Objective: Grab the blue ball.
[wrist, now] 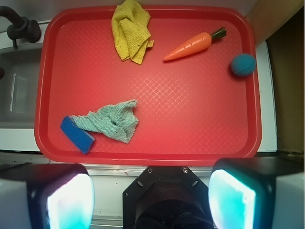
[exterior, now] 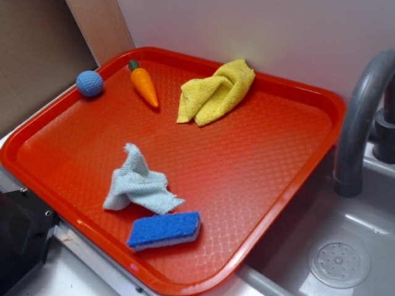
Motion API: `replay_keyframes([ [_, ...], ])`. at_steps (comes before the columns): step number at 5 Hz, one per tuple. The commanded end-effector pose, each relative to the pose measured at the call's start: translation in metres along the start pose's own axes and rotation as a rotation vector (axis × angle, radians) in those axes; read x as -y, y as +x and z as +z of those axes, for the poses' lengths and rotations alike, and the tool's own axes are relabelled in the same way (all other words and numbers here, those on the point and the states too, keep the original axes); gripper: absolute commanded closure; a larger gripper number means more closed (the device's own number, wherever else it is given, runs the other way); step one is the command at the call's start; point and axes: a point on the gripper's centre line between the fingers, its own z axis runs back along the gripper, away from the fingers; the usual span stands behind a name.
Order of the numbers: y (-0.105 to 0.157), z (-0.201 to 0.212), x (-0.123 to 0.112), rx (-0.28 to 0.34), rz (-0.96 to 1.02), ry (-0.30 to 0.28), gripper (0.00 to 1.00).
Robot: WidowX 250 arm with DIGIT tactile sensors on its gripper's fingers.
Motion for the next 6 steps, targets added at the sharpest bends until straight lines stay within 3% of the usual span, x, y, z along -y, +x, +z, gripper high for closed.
replay_keyframes([
  [1, 0.06, -0.059, -0.069, 0.055, 0.402, 0.143, 0.0],
  [2, 0.078, -0.101, -0.112, 0.115, 0.655, 0.133, 0.0],
  [3, 0.092, -0.132, -0.134, 0.123, 0.72, 0.123, 0.0],
  [4, 0.107, -0.159, -0.142, 0.088, 0.73, 0.097, 0.0],
  [5, 0.118, -0.168, -0.15, 0.123, 0.737, 0.137, 0.0],
  [6, 0.13, -0.177, -0.168, 0.112, 0.774, 0.154, 0.0],
])
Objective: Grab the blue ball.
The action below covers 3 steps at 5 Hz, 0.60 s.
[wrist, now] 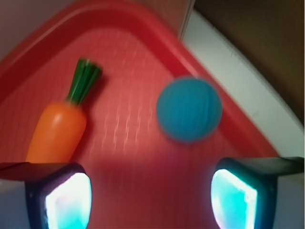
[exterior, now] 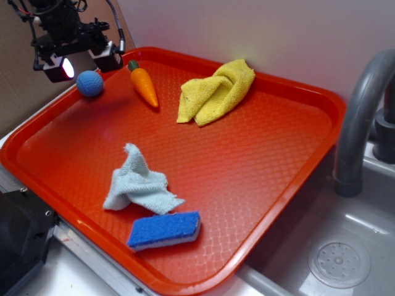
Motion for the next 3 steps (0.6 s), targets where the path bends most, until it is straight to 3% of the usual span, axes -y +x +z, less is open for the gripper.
replay_keyframes([
  [1, 0.0466, -0.0136, -0.0129, 0.025, 0.05, 0.022, 0.0],
  [3, 0.0461, -0.0212, -0.0164, 0.059, -0.037, 0.075, 0.0],
])
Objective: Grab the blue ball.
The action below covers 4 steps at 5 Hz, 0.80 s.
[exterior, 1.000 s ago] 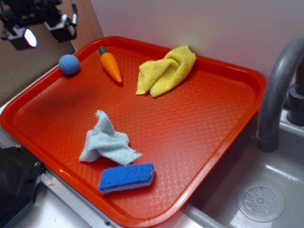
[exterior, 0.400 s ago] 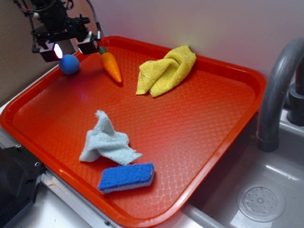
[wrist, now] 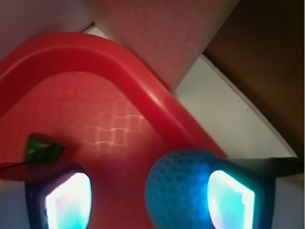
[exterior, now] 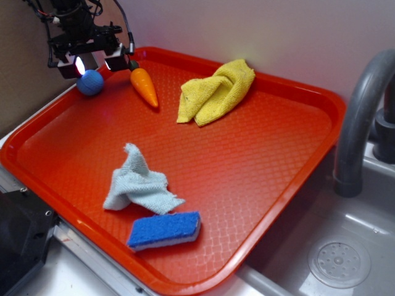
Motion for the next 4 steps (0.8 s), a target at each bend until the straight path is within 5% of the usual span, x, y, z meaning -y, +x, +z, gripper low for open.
replay_keyframes([
  [1, 0.0112, 0.0096, -0.0213, 0.093, -0.08, 0.018, 0.0],
  [3, 0.0045, 0.0054, -0.0241, 0.092, -0.185, 0.069, 0.0],
  [4, 0.0015, 0.0051, -0.024, 0.092, -0.175, 0.073, 0.9],
])
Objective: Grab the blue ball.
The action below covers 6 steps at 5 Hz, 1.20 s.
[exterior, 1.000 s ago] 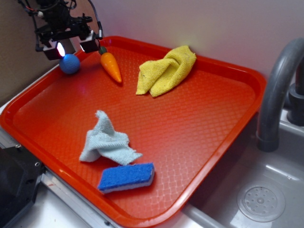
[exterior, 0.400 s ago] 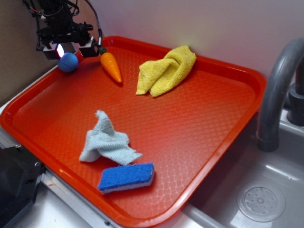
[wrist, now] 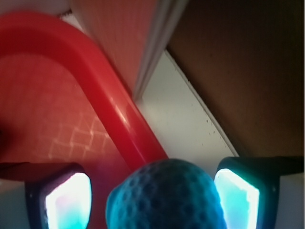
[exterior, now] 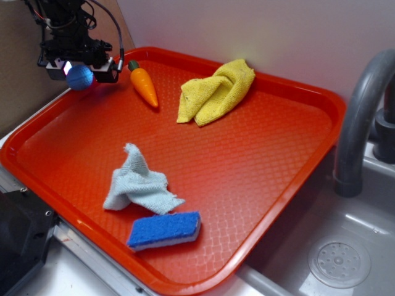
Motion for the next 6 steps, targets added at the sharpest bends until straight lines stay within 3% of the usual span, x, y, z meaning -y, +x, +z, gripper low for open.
replay_keyframes([
  [1, 0.004, 0.015, -0.007, 0.053, 0.011, 0.007, 1.0],
  [4, -0.002, 0.021, -0.004, 0.048, -0.003, 0.002, 1.0],
  [5, -0.015, 0.054, 0.007, -0.017, -0.056, -0.105, 1.0],
  [6, -0.044, 0.115, 0.022, -0.086, -0.19, -0.112, 1.0],
])
